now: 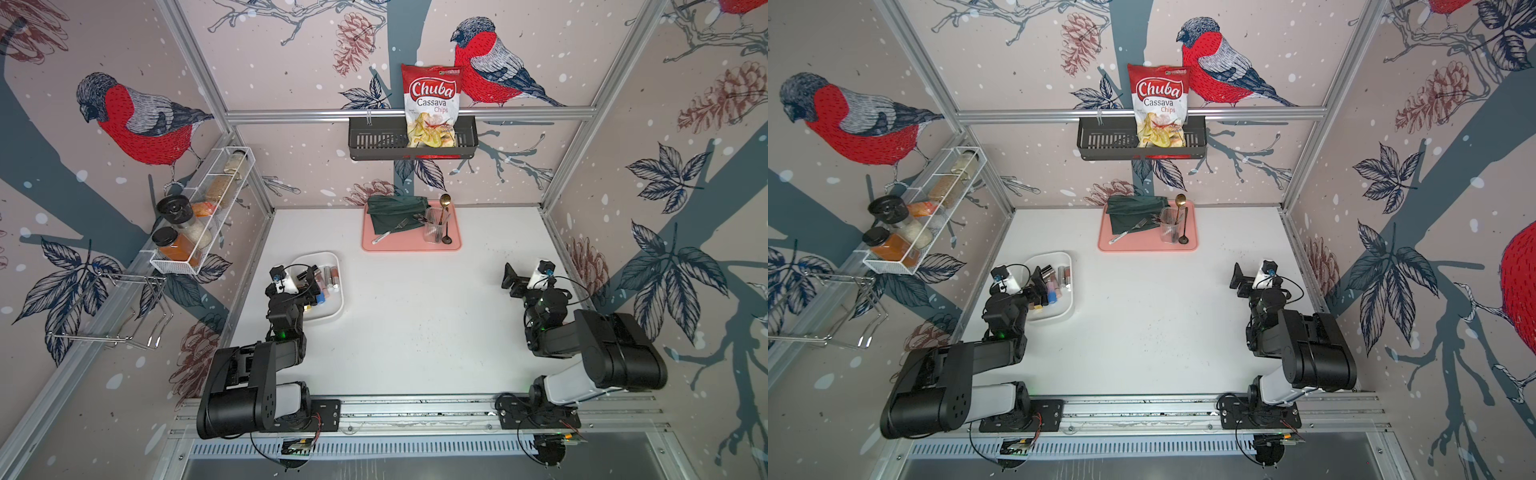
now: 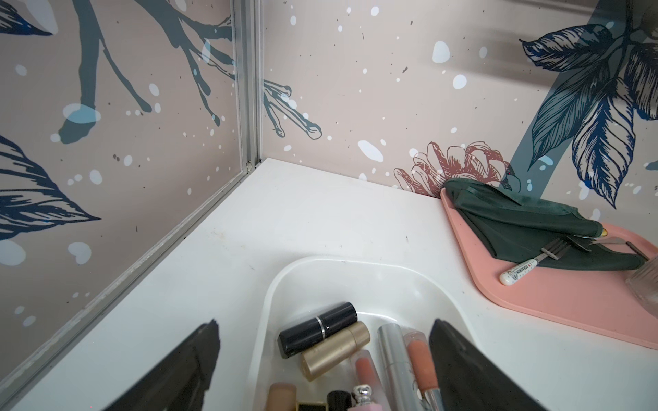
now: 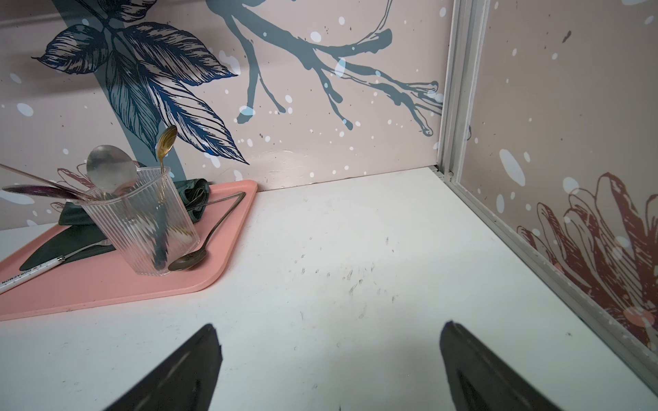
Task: Put the lipstick into the storage box
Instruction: Reset both arms
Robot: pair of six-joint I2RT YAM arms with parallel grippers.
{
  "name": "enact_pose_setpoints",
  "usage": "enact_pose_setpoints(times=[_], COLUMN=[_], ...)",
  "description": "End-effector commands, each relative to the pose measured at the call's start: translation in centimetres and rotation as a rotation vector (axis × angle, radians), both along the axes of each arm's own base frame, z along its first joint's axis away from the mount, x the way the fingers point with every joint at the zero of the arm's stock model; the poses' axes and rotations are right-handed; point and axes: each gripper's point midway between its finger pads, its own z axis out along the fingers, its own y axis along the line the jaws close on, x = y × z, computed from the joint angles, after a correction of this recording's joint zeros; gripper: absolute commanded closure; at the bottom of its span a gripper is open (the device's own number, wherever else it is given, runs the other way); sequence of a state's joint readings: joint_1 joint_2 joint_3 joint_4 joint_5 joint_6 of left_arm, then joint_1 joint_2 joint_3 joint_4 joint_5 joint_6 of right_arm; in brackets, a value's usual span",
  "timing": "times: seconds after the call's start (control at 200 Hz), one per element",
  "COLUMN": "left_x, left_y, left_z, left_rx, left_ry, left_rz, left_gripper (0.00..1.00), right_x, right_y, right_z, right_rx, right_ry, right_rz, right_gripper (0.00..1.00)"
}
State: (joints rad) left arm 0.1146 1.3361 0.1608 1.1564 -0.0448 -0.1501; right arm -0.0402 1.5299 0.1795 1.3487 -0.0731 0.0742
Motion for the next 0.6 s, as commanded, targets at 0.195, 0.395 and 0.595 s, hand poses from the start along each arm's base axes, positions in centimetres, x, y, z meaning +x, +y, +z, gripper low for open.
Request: enact_pose_setpoints(times=[0.195, 0.395, 0.595], left_x=[0.6, 0.4, -0.1], left_y=[-0.9, -2.1, -3.6], left_z=[0.9, 0.5, 0.2], left_rx=[0.029, 0.084, 0.158], left_ry=[-0.067, -0.074, -0.097], left_rz=[-0.042, -0.053, -0.069], left_gripper=[0.04, 0.04, 0.05], right_x=[0.1, 0.1, 0.1], right_y=[0.2, 0.2, 0.2], right_z=[0.1, 0.1, 0.1], right_rx=[-0.018, -0.02, -0.021], right_ry=[-0.006, -0.006, -0.005], right_rz=[0.007, 0.004, 0.002], right_gripper=[0.0, 0.0, 0.0])
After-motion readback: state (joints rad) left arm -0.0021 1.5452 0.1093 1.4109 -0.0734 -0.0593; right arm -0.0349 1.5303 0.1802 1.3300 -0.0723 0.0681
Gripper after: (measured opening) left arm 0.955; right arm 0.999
